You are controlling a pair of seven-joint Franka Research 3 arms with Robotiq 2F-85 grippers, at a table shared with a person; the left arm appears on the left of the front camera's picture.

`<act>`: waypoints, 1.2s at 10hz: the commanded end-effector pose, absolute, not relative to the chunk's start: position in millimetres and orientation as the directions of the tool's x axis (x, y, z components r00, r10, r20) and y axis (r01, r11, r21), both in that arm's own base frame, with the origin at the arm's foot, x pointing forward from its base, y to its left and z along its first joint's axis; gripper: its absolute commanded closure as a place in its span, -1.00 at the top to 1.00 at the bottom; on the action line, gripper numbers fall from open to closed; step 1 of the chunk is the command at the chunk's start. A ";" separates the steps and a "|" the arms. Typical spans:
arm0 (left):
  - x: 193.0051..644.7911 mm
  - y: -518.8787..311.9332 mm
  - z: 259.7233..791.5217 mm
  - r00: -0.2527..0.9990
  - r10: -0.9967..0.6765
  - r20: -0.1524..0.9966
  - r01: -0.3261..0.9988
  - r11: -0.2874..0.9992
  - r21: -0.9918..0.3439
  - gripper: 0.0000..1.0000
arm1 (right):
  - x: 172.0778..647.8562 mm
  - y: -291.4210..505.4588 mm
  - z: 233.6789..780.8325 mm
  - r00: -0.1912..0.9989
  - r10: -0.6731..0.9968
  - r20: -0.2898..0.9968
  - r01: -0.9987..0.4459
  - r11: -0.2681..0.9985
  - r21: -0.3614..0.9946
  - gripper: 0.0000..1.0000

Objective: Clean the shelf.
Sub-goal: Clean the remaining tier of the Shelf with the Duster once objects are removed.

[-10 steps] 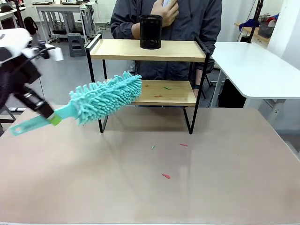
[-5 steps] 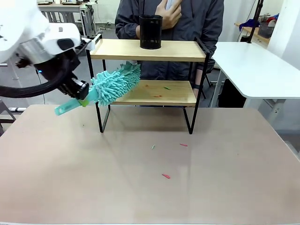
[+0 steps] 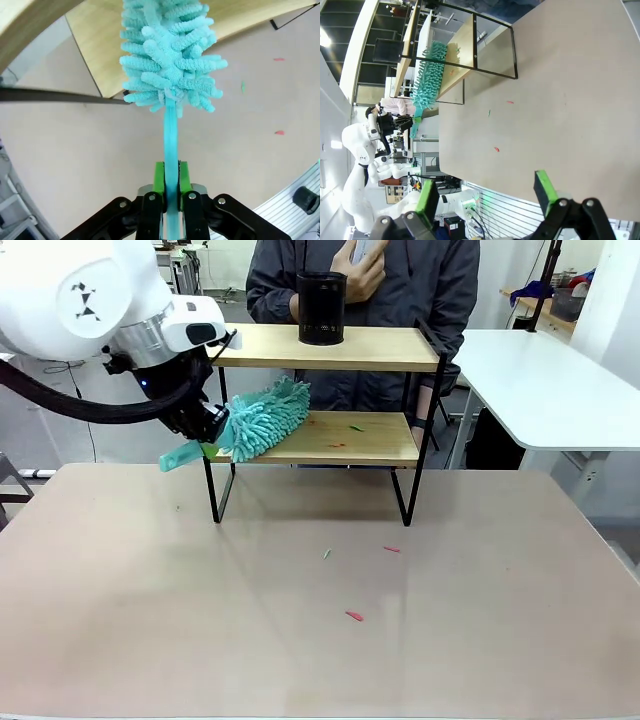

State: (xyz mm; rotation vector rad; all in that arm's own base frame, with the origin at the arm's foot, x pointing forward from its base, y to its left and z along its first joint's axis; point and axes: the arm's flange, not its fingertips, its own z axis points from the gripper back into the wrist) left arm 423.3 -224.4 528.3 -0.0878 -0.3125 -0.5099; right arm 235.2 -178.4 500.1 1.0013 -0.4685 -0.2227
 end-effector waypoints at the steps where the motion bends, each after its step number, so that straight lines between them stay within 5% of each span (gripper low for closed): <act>1: 424.4 -238.3 530.2 0.792 -0.519 0.322 0.550 0.835 -0.004 -0.75 | 236.4 -178.5 501.9 0.873 -0.385 0.300 -0.064 0.519 0.852 1.00; 8: 401.1 -244.7 522.2 0.506 -0.808 0.303 0.856 0.515 -0.058 -0.75 | 236.4 -178.5 501.9 0.873 -0.385 0.300 -0.064 0.519 0.852 1.00; 10: 384.0 -225.6 526.0 0.364 -0.887 0.283 0.930 0.365 -0.052 -0.75 | 236.4 -178.5 501.9 0.873 -0.385 0.300 -0.064 0.519 0.852 1.00; 12: 347.7 -188.7 539.0 0.095 -0.952 0.292 0.995 0.091 -0.029 -0.75 | 236.4 -178.5 501.9 0.873 -0.385 0.300 -0.064 0.519 0.852 1.00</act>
